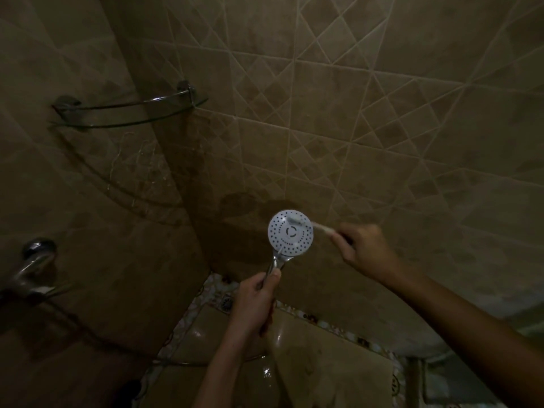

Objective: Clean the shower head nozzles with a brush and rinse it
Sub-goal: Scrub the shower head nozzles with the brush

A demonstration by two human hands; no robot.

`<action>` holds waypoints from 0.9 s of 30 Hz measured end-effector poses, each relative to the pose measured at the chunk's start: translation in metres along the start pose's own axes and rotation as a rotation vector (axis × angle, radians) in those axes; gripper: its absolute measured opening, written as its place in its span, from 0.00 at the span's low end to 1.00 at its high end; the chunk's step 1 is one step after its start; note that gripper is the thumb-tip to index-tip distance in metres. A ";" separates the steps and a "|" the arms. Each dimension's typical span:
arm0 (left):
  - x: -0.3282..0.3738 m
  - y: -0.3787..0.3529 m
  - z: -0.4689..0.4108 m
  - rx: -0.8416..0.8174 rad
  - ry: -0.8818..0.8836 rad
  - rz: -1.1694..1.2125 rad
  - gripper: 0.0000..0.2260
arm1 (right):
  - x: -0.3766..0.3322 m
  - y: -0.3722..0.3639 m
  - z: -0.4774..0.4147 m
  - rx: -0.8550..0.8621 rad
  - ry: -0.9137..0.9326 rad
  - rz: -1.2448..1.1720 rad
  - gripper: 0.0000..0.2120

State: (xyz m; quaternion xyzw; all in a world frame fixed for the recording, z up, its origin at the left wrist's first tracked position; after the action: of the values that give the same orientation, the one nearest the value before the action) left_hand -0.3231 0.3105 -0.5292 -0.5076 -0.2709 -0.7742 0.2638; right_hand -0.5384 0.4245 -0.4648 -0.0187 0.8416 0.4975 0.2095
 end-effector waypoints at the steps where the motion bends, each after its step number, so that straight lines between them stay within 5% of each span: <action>1: -0.001 0.001 -0.001 -0.005 -0.001 -0.002 0.17 | 0.002 0.004 -0.003 0.074 -0.055 0.015 0.14; 6: -0.004 0.000 -0.003 -0.003 -0.014 -0.033 0.18 | -0.026 -0.005 0.003 -0.244 0.218 -0.072 0.10; 9: -0.006 -0.001 -0.003 0.004 -0.010 -0.043 0.18 | -0.002 0.002 -0.012 0.031 -0.082 0.040 0.15; 11: -0.008 0.000 -0.003 0.014 -0.010 -0.048 0.18 | -0.003 0.007 -0.016 0.120 -0.126 0.003 0.14; 15: -0.008 0.004 -0.004 0.034 -0.024 -0.057 0.18 | -0.036 -0.007 -0.002 -0.256 0.203 -0.130 0.11; 19: -0.006 0.006 0.000 0.023 -0.023 -0.022 0.18 | -0.013 -0.002 -0.022 0.018 -0.124 0.026 0.11; 24: -0.005 0.011 -0.001 0.029 -0.028 -0.012 0.17 | -0.044 -0.012 -0.013 -0.275 0.178 -0.099 0.12; 27: -0.007 0.012 -0.003 0.026 -0.020 -0.011 0.17 | -0.025 -0.010 -0.024 -0.056 -0.037 0.030 0.13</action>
State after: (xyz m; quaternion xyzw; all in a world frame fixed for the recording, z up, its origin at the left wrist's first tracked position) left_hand -0.3139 0.3006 -0.5347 -0.5105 -0.2860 -0.7669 0.2635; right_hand -0.5212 0.3944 -0.4534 -0.0027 0.8235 0.5242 0.2171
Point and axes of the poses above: each hand's wrist, its own z-axis away from the middle knuckle, its own y-axis out of the back of the hand, x = y × z, the point moved 3 cm from there along -z, towards the middle knuckle, and after that the axes turned 5 degrees about y, right-handed, at the moved point
